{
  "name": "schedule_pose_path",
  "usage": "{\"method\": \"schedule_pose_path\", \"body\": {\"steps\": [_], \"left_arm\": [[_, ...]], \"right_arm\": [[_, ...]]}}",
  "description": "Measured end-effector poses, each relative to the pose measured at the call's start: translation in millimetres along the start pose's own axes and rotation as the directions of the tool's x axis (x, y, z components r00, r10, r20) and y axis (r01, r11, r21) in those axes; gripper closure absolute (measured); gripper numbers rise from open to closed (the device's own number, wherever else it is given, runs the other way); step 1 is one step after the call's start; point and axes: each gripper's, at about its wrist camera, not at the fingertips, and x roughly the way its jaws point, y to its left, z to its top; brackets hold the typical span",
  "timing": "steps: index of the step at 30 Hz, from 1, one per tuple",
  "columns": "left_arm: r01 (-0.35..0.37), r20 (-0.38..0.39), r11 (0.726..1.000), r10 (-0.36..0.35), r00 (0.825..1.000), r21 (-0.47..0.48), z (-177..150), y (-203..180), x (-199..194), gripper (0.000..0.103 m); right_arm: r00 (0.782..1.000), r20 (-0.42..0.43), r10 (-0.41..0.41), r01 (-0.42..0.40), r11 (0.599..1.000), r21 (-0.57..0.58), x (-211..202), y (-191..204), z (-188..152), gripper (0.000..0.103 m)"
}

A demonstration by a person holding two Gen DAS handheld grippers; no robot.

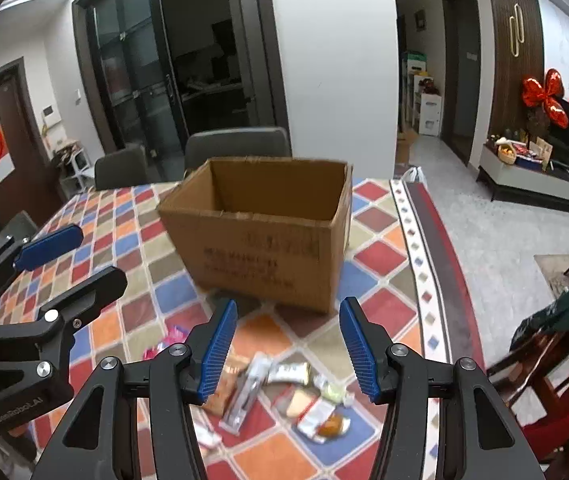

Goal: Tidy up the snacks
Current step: 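Move both open tools back down toward the remaining snacks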

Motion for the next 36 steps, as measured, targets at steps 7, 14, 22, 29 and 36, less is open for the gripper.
{"method": "schedule_pose_path", "body": {"steps": [7,14,22,29,36], "left_arm": [[0.028,-0.039,1.0,-0.028,0.999,-0.003,-34.6,-4.8,4.1,0.039],[0.051,-0.115,0.999,-0.051,0.992,-0.002,-62.4,-10.2,26.6,0.039],[0.069,-0.186,0.998,-0.069,0.98,-0.003,-82.9,-13.3,53.6,0.039],[0.097,-0.249,0.995,-0.101,0.963,-0.029,-97.6,-11.7,82.2,0.039],[0.102,-0.296,0.994,-0.112,0.949,-0.05,-107.1,-12.1,109.0,0.039]], "right_arm": [[1.0,-0.014,0.002,-0.002,1.0,0.01,1.7,4.1,-33.0,0.049],[0.998,-0.068,-0.003,0.003,1.0,0.007,18.0,7.1,-67.8,0.049],[0.989,-0.148,-0.017,0.018,1.0,0.006,44.4,0.2,-86.8,0.049],[0.981,-0.193,0.009,-0.009,1.0,0.002,62.4,1.1,-93.6,0.049],[0.979,-0.2,0.045,-0.042,0.999,0.021,77.5,7.5,-93.7,0.049]]}}
